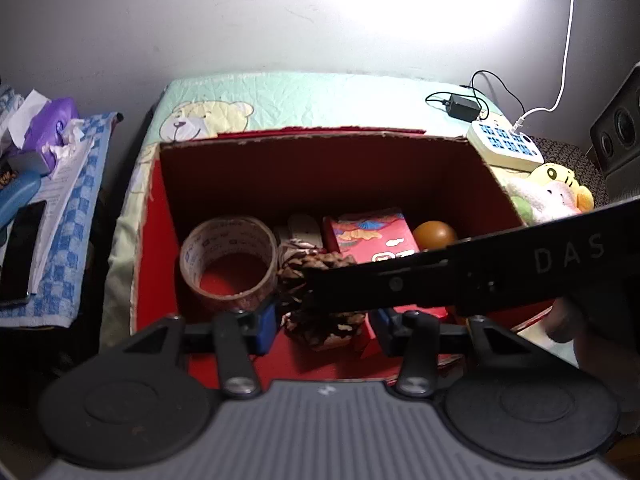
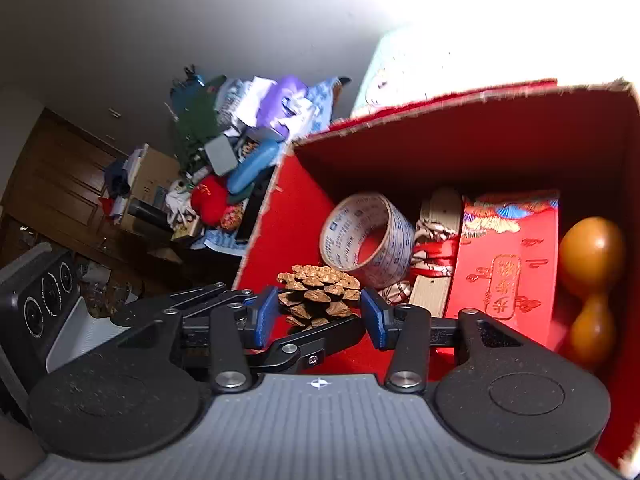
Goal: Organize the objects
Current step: 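Carry the pine cone over the red box and lower it inside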
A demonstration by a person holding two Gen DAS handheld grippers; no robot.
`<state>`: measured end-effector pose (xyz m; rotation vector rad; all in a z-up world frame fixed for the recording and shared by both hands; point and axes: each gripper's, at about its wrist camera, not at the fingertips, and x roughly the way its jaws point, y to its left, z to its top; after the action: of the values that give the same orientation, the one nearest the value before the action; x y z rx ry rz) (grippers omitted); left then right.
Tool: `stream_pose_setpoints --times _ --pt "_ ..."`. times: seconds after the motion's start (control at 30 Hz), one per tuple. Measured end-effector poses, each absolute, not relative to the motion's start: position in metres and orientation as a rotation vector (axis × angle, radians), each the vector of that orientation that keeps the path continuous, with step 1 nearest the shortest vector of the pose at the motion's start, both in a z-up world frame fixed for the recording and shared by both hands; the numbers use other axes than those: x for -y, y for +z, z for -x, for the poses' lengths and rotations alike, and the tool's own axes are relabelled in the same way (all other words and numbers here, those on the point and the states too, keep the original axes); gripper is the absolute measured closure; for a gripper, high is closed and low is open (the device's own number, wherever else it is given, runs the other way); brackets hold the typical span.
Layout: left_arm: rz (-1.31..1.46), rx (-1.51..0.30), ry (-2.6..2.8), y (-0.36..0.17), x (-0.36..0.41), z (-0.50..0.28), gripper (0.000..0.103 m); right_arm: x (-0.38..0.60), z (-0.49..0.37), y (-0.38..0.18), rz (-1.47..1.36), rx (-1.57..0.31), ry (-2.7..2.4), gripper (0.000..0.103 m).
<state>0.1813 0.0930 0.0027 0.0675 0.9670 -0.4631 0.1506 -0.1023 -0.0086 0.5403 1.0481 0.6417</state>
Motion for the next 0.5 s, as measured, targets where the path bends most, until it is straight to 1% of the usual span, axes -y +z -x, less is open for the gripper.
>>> stream_pose_setpoints --times 0.2,0.5 --pt "-0.057 -1.028 -0.452 -0.017 -0.103 -0.195 0.054 0.094 -0.164 -0.027 -0.566 -1.118 0.634 0.055" --pt "-0.096 -1.090 -0.419 -0.034 -0.102 -0.204 0.055 0.092 -0.173 -0.043 -0.621 -1.194 0.624 0.054"
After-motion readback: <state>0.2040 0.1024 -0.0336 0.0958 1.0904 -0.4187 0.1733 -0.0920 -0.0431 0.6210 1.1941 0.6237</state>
